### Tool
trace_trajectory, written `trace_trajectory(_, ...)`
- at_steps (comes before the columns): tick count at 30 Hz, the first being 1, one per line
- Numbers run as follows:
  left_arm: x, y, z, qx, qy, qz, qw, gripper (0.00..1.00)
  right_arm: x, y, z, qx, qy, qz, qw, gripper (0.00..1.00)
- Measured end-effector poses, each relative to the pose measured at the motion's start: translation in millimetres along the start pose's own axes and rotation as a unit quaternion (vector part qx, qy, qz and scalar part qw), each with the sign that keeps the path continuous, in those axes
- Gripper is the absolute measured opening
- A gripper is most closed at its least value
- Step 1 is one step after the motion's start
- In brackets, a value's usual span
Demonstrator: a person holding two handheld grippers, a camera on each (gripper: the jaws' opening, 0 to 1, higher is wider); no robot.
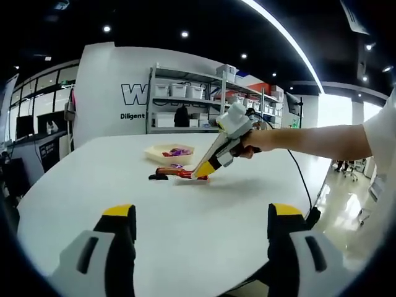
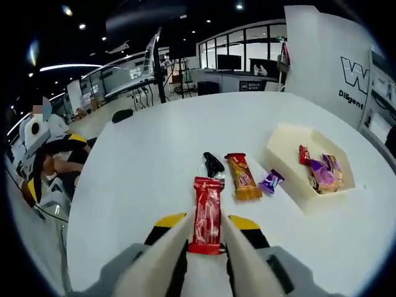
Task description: Place the target food into the container with the food tongs after gripping and lifting it, then release it inside without dropping or visibly crushing the food.
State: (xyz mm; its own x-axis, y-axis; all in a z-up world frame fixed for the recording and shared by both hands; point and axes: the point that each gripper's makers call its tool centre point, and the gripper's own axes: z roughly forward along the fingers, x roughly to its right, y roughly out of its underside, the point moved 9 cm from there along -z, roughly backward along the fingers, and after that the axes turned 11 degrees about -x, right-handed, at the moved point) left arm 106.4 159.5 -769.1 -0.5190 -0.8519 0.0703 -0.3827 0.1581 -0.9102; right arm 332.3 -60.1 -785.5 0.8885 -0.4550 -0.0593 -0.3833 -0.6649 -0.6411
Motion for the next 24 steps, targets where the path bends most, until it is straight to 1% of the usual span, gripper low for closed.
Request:
trace_trajectory(4,4.3,-0.1,3.2,-0.001,0.006,0.002,1.0000,0.87,2.8,-0.4,-9.0,0.006,0.003,0.008,0.9999,0.16)
trace_trajectory(9,7.6,-1.2,4.6,-0.001,0.012,0.005,0.9999,0.87,8.3,-1.7,-23.8,0.012,0.021,0.011,0.9997,0.16)
trace_trajectory(16,8.2,-3.2,4.9,0.001,0.014,0.005,0.9999,0.87,17.1,-12.4,-42.2,0.030,0.036,0.018,0.9988,0.16)
trace_trajectory(20,8.2,-4.1,6.0,0.003,0.016,0.004,0.9999,0.86,20.3,-18.1,-47.3,0.034,0.044,0.020,0.9982,0.16)
trace_trajectory(24,8.3,-4.0,7.5,0.001,0.018,0.007,0.9998,0.86,24.8,-20.5,-47.1,0.037,0.048,0.023,0.9979,0.16)
